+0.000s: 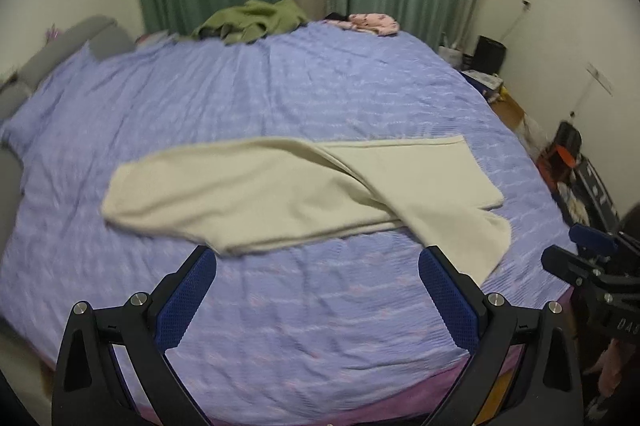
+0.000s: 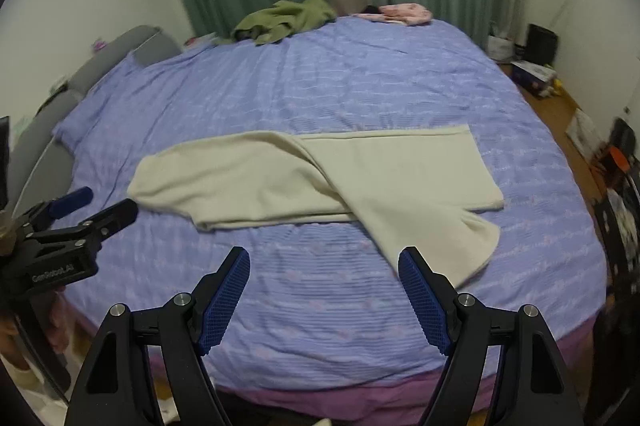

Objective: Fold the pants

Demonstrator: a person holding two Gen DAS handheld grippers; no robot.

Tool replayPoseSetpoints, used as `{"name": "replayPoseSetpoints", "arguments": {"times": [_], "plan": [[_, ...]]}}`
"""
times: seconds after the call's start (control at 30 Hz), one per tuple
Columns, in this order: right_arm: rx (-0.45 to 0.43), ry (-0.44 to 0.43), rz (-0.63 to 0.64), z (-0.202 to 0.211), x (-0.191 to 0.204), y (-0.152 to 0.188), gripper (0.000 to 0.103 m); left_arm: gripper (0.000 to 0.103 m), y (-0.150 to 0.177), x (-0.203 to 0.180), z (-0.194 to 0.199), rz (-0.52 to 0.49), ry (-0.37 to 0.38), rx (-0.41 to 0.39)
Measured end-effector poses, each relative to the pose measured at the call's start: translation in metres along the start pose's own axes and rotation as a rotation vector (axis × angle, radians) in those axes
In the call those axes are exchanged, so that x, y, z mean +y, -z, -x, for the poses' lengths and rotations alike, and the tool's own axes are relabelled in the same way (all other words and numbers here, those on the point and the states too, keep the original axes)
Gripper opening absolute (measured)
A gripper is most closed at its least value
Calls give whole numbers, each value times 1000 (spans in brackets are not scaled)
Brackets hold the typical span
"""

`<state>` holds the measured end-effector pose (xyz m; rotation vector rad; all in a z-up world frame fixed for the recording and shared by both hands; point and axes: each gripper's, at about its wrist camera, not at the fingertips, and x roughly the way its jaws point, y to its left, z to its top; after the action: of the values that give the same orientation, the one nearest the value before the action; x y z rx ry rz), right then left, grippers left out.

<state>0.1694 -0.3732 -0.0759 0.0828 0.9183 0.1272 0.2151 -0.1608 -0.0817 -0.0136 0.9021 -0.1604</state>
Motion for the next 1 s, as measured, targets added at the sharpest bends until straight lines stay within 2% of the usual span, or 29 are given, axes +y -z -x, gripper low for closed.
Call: {"name": "replayPoseSetpoints", "arguments": {"times": [0.1,0.2,0.4,0.6,0.73,0.8,0.9,1.0], "plan": [[17,-22,78,-1,-25,-1,78,103,7,-27,-2,43,-62,6],[41,-56,149,-5,-46,-2,78,103,15,-49,-4,78,-77,22],[88,-91,190,-22,-73,4,78,103,27,-82,-25,31,-146,62],[166,-78,230,-65,-87,14,78,103,35,-102,-68,11,-167,138],[233,-58,270,-102,-93,26,78,103,41,-107,-105,35,-173,204],[281,-39,283,-122,-94,32,78,103,45,-109,-121,42,-152,230],[319,-31,307,-149,-99,41,77,103,52,-109,-148,61,-172,258],[372,-30,302,-178,-105,48,76,102,64,-108,-178,86,-190,323]]}}
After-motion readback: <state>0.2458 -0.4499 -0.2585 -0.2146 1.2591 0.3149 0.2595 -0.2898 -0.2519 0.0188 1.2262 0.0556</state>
